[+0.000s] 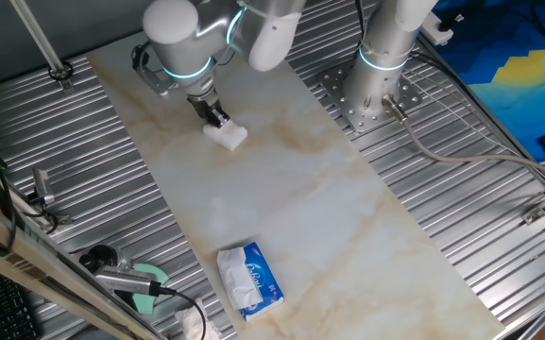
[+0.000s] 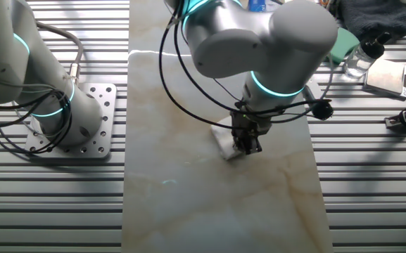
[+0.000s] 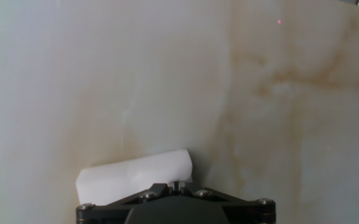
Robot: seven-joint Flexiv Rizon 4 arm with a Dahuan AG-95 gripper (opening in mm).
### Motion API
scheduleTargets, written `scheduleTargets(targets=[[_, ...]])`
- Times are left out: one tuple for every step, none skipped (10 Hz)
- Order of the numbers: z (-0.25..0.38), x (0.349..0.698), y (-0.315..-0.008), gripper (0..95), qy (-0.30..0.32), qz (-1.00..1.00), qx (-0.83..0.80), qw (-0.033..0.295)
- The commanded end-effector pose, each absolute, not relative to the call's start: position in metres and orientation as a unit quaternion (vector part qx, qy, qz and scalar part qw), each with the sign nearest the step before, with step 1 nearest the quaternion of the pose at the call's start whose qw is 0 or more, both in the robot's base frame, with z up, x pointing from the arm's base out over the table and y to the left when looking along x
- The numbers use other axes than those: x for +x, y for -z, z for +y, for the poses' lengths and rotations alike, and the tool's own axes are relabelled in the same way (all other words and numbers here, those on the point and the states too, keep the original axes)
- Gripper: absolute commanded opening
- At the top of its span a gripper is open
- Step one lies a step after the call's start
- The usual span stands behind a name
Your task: Clean the tabletop with a sponge
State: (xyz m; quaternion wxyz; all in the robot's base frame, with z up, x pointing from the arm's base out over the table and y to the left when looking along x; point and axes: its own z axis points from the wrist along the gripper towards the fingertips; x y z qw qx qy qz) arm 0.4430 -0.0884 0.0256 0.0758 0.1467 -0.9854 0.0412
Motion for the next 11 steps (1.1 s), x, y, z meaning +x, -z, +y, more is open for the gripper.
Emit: scheduleTargets(targets=[[-0.093,0.438,-0.028,0.0,-0.041,-0.985,0.149,0.074],[-0.097,0.433,-0.028,0.0,-0.041,-0.985,0.153,0.073],[-0.100,0.430,-0.028,0.0,-0.041,-0.984,0.155,0.071],[-0.106,0.425,-0.026,0.0,-0.041,-0.984,0.160,0.068],[-0.111,0.421,-0.024,0.0,-0.042,-0.983,0.163,0.066],[-0.115,0.417,-0.023,0.0,-0.043,-0.983,0.168,0.065],[-0.118,0.414,-0.022,0.0,-0.044,-0.982,0.172,0.063],[-0.121,0.413,-0.022,0.0,-0.045,-0.981,0.177,0.063],[-0.121,0.413,-0.022,0.0,-0.047,-0.981,0.179,0.064],[-0.122,0.413,-0.023,0.0,-0.050,-0.979,0.185,0.064],[-0.123,0.414,-0.024,0.0,-0.051,-0.978,0.192,0.064]])
